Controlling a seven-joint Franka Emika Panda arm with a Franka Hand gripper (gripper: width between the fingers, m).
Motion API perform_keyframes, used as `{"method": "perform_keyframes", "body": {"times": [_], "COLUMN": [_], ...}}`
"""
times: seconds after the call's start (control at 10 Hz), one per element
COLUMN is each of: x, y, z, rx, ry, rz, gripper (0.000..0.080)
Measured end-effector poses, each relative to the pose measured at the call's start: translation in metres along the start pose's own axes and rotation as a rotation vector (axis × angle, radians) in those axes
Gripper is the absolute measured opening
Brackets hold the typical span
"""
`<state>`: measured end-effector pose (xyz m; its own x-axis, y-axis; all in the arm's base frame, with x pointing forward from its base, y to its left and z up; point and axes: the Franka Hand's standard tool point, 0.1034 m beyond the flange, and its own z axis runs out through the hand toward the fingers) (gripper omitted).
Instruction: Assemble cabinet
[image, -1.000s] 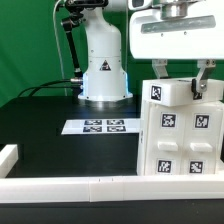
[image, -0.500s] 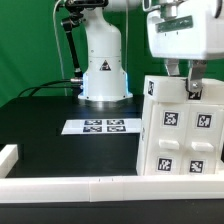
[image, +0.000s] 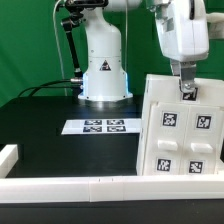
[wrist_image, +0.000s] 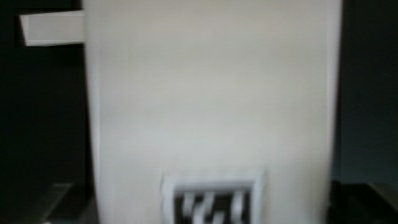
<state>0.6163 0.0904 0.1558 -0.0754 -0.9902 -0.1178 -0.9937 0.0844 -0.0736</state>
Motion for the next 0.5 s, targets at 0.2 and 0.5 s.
{"method": "perform_keyframes", "body": {"times": [0.2,0.5], "x": [-0.007,-0.018], "y": [-0.001,-0.006], "z": [-0.007,-0.030], "rx": [0.009,0.043], "ry": [-0.007,-0.033], "rz": [-0.025,-0.068], "gripper": [0.0724,0.0795]}}
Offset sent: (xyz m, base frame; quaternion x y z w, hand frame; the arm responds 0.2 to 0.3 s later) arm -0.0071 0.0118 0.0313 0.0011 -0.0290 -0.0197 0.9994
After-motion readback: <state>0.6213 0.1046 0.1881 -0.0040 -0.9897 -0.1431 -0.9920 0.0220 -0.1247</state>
